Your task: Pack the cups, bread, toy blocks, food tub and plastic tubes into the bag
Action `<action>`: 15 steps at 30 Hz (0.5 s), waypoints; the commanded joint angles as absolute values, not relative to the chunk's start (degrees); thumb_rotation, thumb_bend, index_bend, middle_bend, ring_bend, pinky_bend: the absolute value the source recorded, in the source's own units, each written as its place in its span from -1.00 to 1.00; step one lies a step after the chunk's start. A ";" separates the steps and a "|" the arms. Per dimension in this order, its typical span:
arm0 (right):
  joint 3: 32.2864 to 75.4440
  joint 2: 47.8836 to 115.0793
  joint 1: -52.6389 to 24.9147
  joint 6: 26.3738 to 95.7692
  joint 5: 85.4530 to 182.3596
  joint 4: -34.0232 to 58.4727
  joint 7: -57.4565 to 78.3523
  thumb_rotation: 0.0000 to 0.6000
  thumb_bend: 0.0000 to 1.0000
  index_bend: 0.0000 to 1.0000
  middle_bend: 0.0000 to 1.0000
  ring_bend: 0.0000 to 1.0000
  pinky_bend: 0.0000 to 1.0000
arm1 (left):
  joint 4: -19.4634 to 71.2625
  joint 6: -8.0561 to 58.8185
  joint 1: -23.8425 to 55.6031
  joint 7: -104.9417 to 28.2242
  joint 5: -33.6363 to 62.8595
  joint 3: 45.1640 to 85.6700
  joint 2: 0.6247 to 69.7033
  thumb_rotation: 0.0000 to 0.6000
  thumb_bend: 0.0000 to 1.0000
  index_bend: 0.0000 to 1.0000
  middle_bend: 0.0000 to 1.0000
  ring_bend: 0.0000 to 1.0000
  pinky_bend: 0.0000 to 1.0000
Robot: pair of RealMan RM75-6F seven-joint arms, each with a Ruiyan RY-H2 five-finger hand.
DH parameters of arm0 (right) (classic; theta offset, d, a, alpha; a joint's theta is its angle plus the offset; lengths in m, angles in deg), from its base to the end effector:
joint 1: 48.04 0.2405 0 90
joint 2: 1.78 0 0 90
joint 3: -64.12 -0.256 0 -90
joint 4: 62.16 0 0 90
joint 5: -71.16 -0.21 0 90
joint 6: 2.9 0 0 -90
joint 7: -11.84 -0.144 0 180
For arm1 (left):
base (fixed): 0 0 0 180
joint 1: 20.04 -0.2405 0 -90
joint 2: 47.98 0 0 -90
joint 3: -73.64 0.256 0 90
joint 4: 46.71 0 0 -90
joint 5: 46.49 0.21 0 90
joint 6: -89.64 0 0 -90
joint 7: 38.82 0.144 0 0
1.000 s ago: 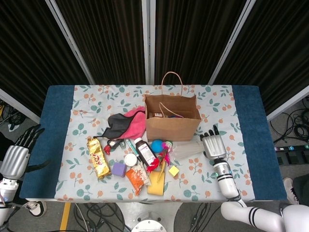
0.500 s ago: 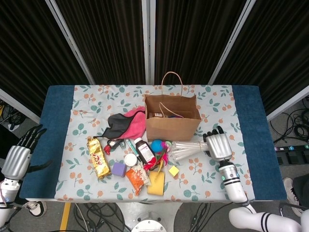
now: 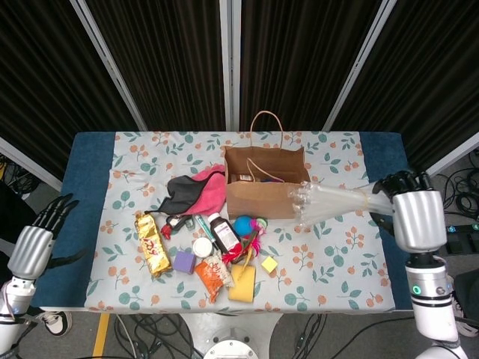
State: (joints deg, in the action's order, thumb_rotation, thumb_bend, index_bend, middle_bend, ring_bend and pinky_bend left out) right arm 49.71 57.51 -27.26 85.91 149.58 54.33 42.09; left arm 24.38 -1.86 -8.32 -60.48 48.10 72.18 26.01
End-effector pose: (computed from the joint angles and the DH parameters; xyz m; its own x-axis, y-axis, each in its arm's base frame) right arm -0.1611 -0.2614 0.1966 0.4687 0.3188 0.8238 -0.8393 -0.1302 0.5279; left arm -0.3161 0.2172 0.1390 0.2197 -0.0662 0.9733 0.9321 -0.2804 -0.2294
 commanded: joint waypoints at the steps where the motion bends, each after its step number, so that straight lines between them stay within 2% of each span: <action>1: 44.06 53.97 -26.34 87.29 146.92 56.21 42.79 1.00 -0.64 0.16 0.00 -0.31 -0.55 | 24.67 -1.82 -8.09 -60.72 48.28 72.12 25.90 1.00 -0.94 -0.73 -0.69 -0.83 -0.59; 8: 37.09 55.69 -17.01 81.34 135.20 51.02 52.09 1.00 -0.60 0.16 0.00 -0.31 -0.55 | 25.60 -2.10 -7.60 -60.84 48.86 71.98 25.62 1.00 -0.94 -0.73 -0.69 -0.83 -0.59; 15: 36.90 64.33 -8.01 78.14 127.84 44.96 61.54 1.00 -0.59 0.16 0.00 -0.31 -0.55 | 25.73 -2.48 -8.03 -60.92 48.77 72.23 25.23 1.00 -0.94 -0.74 -0.69 -0.83 -0.59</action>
